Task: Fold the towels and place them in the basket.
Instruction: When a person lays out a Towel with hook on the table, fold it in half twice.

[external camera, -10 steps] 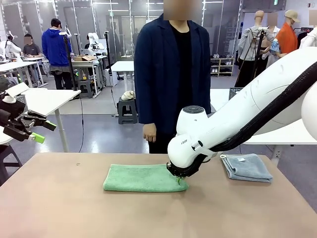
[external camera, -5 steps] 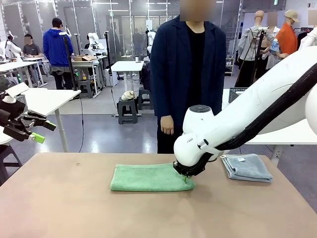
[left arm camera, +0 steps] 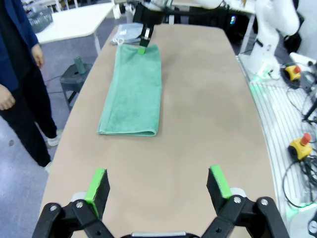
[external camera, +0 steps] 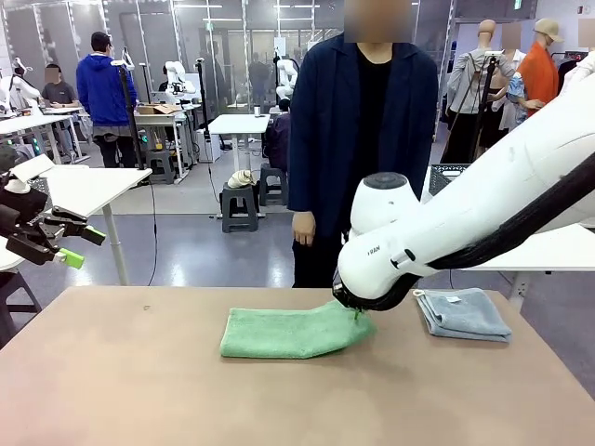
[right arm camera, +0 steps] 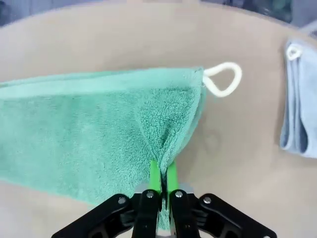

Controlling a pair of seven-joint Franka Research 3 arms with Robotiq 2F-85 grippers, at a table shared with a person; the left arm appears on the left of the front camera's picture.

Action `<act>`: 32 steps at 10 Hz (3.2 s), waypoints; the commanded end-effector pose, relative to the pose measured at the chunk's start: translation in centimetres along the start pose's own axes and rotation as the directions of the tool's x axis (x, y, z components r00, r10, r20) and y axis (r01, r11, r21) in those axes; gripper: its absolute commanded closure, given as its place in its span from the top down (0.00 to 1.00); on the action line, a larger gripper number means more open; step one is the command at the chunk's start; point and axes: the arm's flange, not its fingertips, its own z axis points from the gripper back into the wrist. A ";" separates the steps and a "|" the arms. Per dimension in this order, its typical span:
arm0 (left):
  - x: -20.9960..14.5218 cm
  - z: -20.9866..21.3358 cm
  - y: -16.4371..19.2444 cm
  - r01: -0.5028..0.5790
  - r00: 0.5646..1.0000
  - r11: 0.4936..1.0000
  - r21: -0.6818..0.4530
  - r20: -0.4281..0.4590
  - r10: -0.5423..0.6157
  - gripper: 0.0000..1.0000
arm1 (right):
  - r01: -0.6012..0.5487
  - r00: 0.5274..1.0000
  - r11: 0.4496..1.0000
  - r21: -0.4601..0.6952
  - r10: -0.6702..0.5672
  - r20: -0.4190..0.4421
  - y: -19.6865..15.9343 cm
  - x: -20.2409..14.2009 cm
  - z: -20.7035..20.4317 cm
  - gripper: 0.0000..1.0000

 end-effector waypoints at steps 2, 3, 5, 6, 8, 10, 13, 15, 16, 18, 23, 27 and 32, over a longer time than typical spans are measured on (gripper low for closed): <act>0.1 0.1 -0.1 0.003 1.000 1.000 0.000 0.002 -0.003 1.00 | -0.078 0.996 0.995 -0.064 0.080 0.042 7.2 1.3 3.6 0.00; 0.1 0.1 -0.1 0.003 1.000 1.000 0.000 0.002 -0.003 1.00 | -0.082 0.997 0.995 -0.065 0.082 -0.001 10.4 1.3 4.4 0.00; 0.1 0.1 -0.1 0.003 1.000 1.000 0.000 0.002 -0.003 1.00 | -0.073 0.996 0.990 -0.120 0.066 -0.061 17.2 0.9 4.3 0.00; 0.1 0.1 -0.1 0.003 1.000 1.000 0.000 0.002 -0.003 1.00 | -0.072 0.996 0.987 -0.142 0.062 -0.071 19.9 0.8 3.4 0.00; 0.1 0.1 -0.1 0.003 1.000 1.000 0.000 0.002 -0.003 1.00 | -0.063 0.996 0.985 -0.158 0.052 -0.072 24.0 1.3 0.6 0.00; 0.1 0.1 -0.1 0.003 1.000 1.000 0.000 0.002 -0.003 1.00 | -0.046 0.997 0.991 -0.125 0.038 -0.067 26.3 1.7 -1.8 0.00; 0.1 0.1 -0.1 0.003 1.000 1.000 0.000 0.002 -0.003 1.00 | -0.052 0.995 0.993 -0.105 0.042 -0.095 27.6 2.0 -3.7 0.00; 0.1 0.1 -0.1 0.003 1.000 1.000 0.000 0.002 -0.003 1.00 | -0.043 0.986 0.995 -0.093 0.027 -0.167 27.9 1.6 -4.3 0.00; 0.1 0.1 -0.1 0.003 1.000 1.000 0.000 0.002 -0.003 1.00 | -0.048 0.980 0.994 -0.101 0.028 -0.196 28.1 1.4 -4.5 0.00; 0.1 0.1 -0.1 0.003 1.000 1.000 0.000 0.002 -0.003 1.00 | -0.095 0.973 0.990 -0.102 0.070 -0.221 28.4 1.1 -4.6 0.00; 0.1 0.1 -0.1 0.003 1.000 1.000 0.000 0.002 -0.003 1.00 | -0.072 0.980 0.996 -0.061 0.059 -0.192 28.1 1.2 -4.3 0.46; 0.1 0.1 -0.1 0.003 1.000 1.000 0.000 0.002 -0.003 1.00 | -0.063 0.964 0.997 0.044 0.072 -0.255 22.8 0.4 0.8 0.82; 0.1 0.1 -0.1 0.003 1.000 1.000 0.000 0.002 -0.003 1.00 | -0.005 0.984 0.975 0.221 0.044 -0.170 9.4 -1.1 4.2 0.82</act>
